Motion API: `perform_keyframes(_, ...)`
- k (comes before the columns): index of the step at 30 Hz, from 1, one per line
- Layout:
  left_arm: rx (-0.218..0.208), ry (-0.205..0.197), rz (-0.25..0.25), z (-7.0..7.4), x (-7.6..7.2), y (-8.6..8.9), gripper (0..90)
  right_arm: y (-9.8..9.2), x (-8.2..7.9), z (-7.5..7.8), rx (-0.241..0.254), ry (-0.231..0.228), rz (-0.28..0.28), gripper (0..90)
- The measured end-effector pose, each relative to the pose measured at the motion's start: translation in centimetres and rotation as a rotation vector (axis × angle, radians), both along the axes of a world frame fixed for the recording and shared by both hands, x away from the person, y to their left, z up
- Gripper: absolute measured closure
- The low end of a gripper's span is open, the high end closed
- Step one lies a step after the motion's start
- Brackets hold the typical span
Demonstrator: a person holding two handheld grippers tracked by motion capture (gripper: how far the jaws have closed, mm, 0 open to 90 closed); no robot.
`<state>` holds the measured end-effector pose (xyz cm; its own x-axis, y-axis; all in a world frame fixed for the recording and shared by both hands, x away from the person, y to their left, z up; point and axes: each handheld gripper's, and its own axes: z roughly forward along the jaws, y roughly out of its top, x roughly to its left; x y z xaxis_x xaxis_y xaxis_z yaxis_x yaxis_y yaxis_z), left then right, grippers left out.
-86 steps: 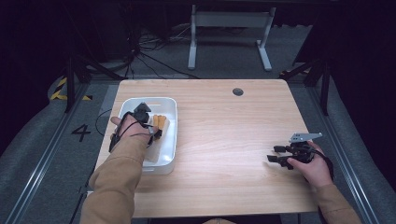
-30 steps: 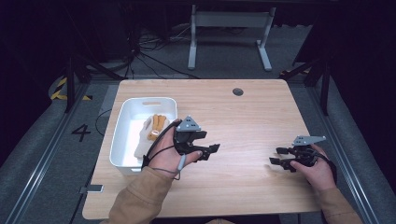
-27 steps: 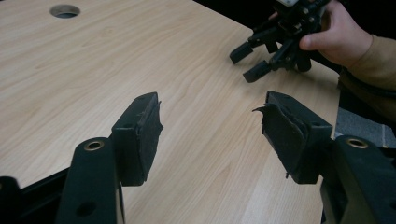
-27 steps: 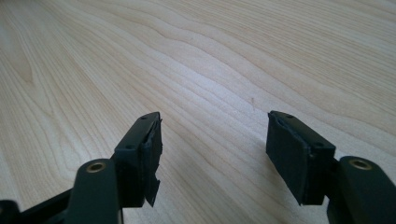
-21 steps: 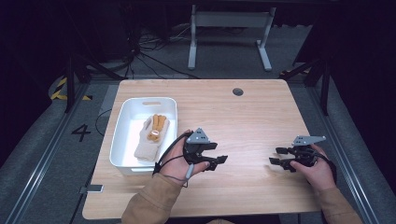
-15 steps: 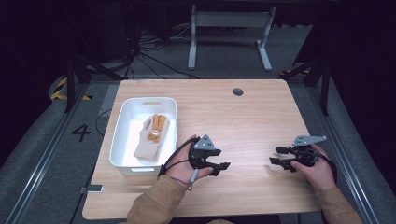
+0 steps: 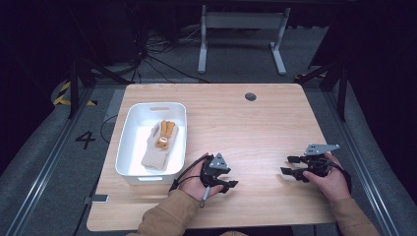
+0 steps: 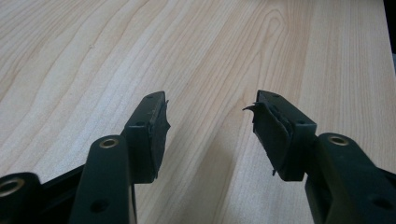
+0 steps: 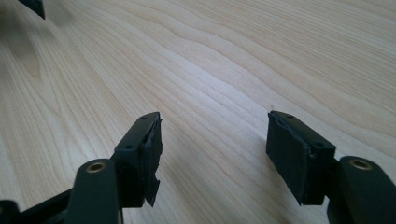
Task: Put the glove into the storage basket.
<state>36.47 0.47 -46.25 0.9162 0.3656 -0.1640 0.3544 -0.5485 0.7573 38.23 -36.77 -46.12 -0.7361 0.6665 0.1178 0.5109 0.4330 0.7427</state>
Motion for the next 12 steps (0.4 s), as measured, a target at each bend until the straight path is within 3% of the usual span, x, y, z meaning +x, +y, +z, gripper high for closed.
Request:
perform_keyframes(8, 0.031, 0.004, 0.005, -0.74, -0.04, -0.25, 43.8, 0.84, 0.15, -0.18, -0.006, -0.022, 0.023, 37.0)
perform_keyframes(12, 0.021, -0.002, 0.010, -0.63, -0.09, -0.08, 42.4, 0.95, 0.26, -0.01, 0.003, -0.035, 0.024, 37.0)
